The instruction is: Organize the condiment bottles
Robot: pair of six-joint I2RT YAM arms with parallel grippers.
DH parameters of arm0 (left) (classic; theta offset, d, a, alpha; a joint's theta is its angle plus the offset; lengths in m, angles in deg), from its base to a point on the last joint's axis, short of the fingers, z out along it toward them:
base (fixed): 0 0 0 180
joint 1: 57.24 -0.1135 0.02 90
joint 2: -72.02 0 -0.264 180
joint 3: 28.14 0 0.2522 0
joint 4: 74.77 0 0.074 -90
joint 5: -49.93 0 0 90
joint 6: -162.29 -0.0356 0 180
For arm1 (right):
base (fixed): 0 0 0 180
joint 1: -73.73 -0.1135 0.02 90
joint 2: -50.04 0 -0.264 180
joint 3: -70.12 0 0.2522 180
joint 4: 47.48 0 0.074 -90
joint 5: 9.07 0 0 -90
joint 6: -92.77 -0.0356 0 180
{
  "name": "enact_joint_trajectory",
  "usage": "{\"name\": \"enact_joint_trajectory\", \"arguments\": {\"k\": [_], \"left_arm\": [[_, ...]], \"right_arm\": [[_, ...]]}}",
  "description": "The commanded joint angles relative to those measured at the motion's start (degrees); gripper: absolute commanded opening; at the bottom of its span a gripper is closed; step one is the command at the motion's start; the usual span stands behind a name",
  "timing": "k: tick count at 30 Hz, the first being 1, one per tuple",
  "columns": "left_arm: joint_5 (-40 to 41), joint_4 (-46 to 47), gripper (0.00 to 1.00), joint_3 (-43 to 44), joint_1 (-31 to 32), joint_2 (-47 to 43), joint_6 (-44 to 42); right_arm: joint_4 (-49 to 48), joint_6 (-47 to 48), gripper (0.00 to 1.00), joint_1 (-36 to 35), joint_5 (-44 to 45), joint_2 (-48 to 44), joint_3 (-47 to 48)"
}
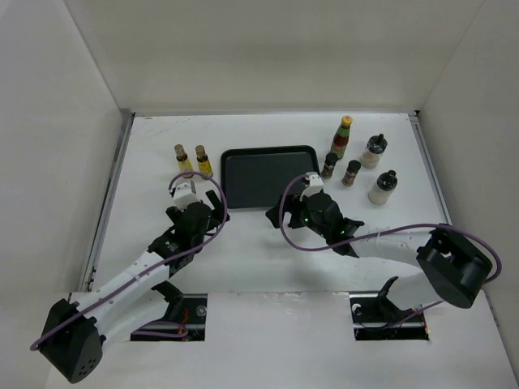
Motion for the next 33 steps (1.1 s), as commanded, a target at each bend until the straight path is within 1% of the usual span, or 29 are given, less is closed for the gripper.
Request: {"name": "enact_joint_trajectory", "arguments": {"k": [1,3,5,8,13,17,20,24,27,29,30,31,32,33], "left_arm": [[1.6,0.7,1.0,3.3,0.1,0.5,-1.3],[1.3,0.8,1.0,5.0,-1.0,1.3,-2.7],[2.2,0.9,1.0,6.6,-0.7,2.3,-4.2],[4.9,2.4,1.0,7.6,-0.3,3.4,-5.5],[8.4,2.8,1.0,11.7,0.2,6.1,-9.7],[10.3,6.1,1.0,15.8,-0.4,6.7,-14.4],[10.8,11.0,1.0,17.3,-1.8,6.7,-17.9],[8.5,14.3,1.0,18.3,-2.1,6.5,-21.8],[6.5,15.1,1.0,18.0,-3.6,7.8,-21.9],[5.0,15.5,1.0,18.7,-5.7,10.3,-21.5],[3.5,15.9,0.96,19.4,-6.8,11.8,-21.8],[1.8,16.7,0.75,19.9,-7.8,13.3,-22.1],[0.5,17.7,0.51,20.3,-9.0,14.9,-22.1],[-0.4,18.2,0.42,20.9,-9.7,16.3,-22.1]], "right_arm": [[-3.2,0.7,1.0,-0.7,1.2,-1.1,0.5],[-3.5,1.0,1.0,-0.8,1.7,-1.3,0.3],[-3.5,1.1,1.0,-0.9,2.2,-1.5,0.2],[-3.9,1.3,1.0,-1.5,3.1,-1.9,0.0],[-5.0,2.5,1.0,-3.1,4.6,-2.2,-0.2],[-6.6,3.9,1.0,-3.9,6.0,-1.9,-0.6],[-5.4,4.0,1.0,-5.1,5.8,-1.6,0.0],[-5.5,7.1,1.0,-8.4,10.7,-2.2,0.1],[-6.8,7.5,1.0,-11.5,15.0,-2.9,-0.6],[-9.4,7.6,1.0,-12.5,15.8,-3.4,-1.5],[-10.7,8.2,0.8,-12.5,15.3,-3.4,-1.9],[-10.8,8.6,0.51,-12.5,14.5,-3.4,-1.9],[-10.3,8.6,0.29,-12.5,13.9,-3.8,-1.9],[-9.4,8.4,0.17,-12.5,13.3,-4.5,-1.9]]}}
